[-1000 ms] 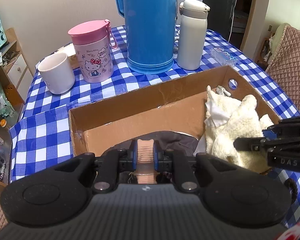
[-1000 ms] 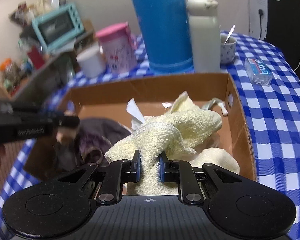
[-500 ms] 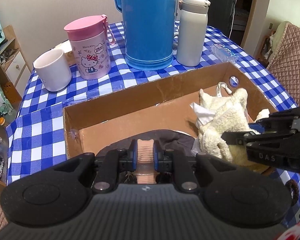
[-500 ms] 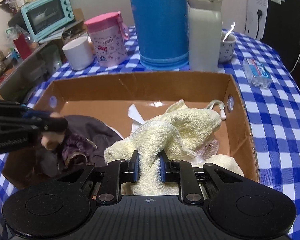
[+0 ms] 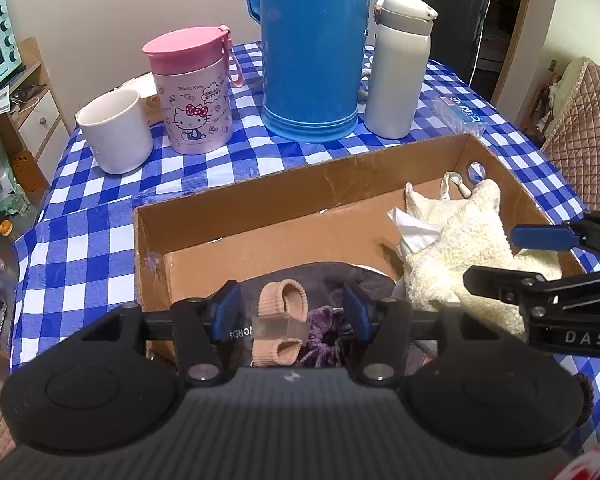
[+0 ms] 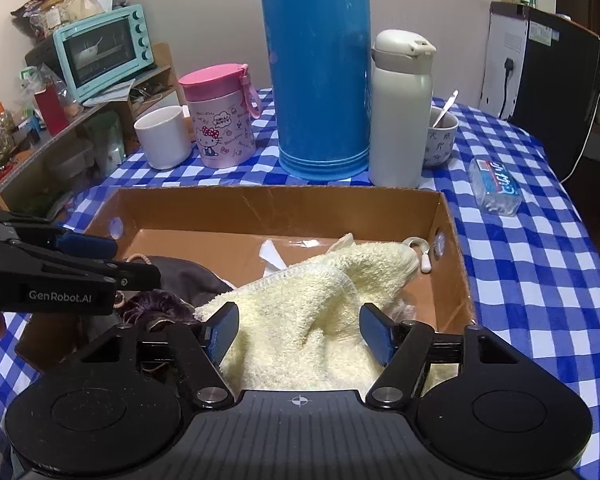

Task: Organize soft objects
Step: 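Lower both items into the box and open both grippers, then lift both grippers out of the box and return to the pile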

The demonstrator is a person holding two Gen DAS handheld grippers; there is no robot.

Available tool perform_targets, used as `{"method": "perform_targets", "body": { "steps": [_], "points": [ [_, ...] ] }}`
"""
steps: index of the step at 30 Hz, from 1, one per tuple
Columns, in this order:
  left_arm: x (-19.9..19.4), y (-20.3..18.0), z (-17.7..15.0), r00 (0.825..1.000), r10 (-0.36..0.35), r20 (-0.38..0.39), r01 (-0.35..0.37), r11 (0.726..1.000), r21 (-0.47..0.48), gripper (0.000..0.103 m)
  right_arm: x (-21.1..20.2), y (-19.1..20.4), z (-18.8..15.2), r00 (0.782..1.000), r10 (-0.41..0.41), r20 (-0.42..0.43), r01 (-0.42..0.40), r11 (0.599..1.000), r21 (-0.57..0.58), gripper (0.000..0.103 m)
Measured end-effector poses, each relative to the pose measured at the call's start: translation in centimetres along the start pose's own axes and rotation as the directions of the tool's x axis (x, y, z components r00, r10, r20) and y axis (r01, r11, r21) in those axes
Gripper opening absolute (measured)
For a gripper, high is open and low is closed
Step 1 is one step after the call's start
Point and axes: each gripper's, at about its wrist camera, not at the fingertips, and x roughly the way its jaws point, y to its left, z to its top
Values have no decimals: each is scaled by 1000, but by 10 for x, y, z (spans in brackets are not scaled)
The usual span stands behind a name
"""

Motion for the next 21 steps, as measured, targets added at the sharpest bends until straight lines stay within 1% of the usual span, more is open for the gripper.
{"method": "perform_targets", "body": {
  "steps": [4,11,17,21],
  "points": [
    [-6,1,-2,1000,4,5,-4,1000,-9,60,-6,0,-2,1000,7,0,-7,1000,10,69],
    [-22,2,-6,1000,-3,4,3,999,-35,60,-20,-4,-5,1000,10,4,-11,999,45,69],
    [-45,3,-16,1000,1,4,-1,998,-69,60,-44,-7,-10,998,42,37,-45,995,85,69],
    [-63,5,-25,1000,14,2,-14,996,-92,60,-61,-4,-16,998,40,40,-43,996,81,69]
  ]
}}
